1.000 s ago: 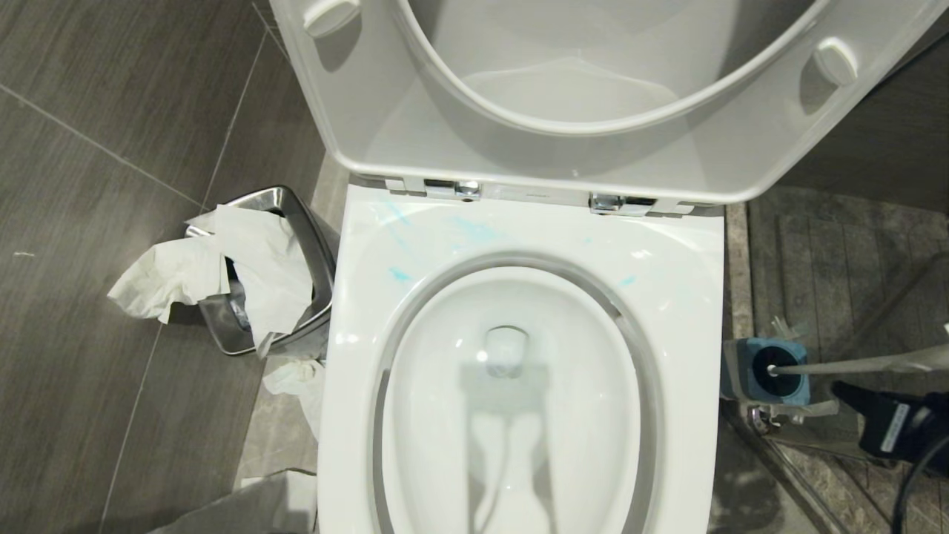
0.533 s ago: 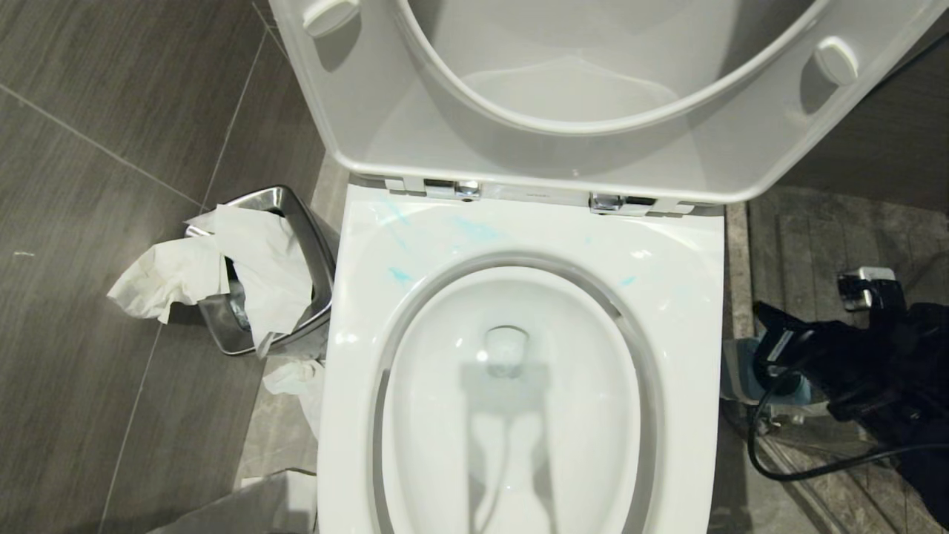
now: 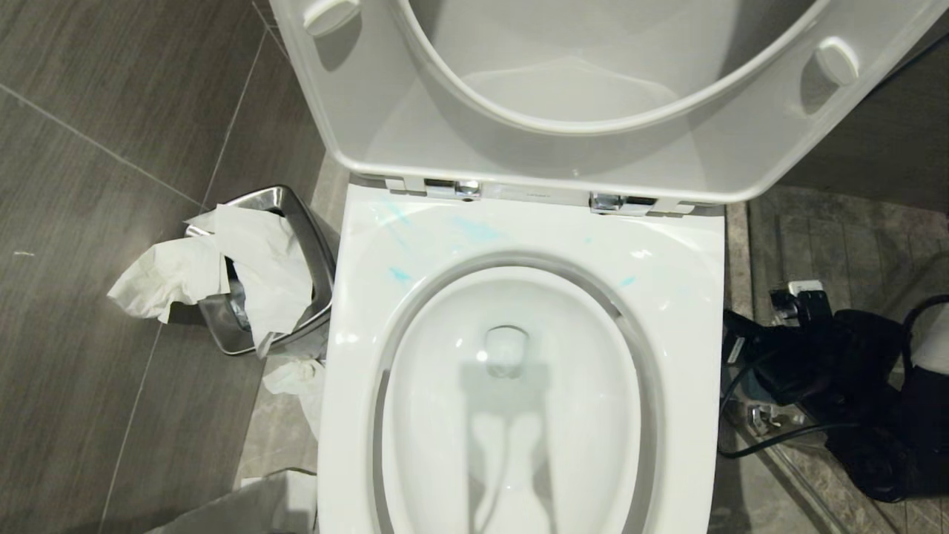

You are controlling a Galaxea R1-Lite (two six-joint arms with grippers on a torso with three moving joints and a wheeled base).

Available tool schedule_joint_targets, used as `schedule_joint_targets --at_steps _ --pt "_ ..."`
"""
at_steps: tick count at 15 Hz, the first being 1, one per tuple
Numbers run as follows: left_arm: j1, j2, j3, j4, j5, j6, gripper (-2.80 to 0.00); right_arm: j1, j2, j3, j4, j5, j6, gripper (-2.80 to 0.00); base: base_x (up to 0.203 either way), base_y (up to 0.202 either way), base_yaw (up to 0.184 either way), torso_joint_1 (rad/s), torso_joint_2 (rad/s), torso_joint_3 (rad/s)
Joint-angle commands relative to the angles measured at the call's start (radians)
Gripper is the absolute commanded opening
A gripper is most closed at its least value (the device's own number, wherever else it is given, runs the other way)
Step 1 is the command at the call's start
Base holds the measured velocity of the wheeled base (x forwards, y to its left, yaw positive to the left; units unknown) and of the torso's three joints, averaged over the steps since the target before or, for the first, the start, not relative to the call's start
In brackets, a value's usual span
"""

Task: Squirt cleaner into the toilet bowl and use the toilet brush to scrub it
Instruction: Pour in the cleaning agent

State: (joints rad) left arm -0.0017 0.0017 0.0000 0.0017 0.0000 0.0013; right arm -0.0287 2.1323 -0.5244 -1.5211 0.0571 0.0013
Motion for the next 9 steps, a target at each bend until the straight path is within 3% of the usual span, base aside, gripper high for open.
schedule_joint_targets --at_steps 1,8,9 --pt "0.0 0.001 0.0 0.0 0.0 0.0 -2.8 0.004 0.056 -0.042 -0.009 0.003 0.0 -2.8 0.0 0.0 0.0 0.0 0.0 0.0" --pt "0.0 0.001 0.0 0.0 0.0 -0.001 -2.8 0.022 0.177 -0.243 -0.009 0.0 -0.01 -2.8 0.0 0.0 0.0 0.0 0.0 0.0" --pt "0.0 0.001 0.0 0.0 0.0 0.0 -2.8 0.024 0.19 -0.267 -0.009 0.0 -0.013 0.0 0.0 0.0 0.0 0.0 0.0 0.0"
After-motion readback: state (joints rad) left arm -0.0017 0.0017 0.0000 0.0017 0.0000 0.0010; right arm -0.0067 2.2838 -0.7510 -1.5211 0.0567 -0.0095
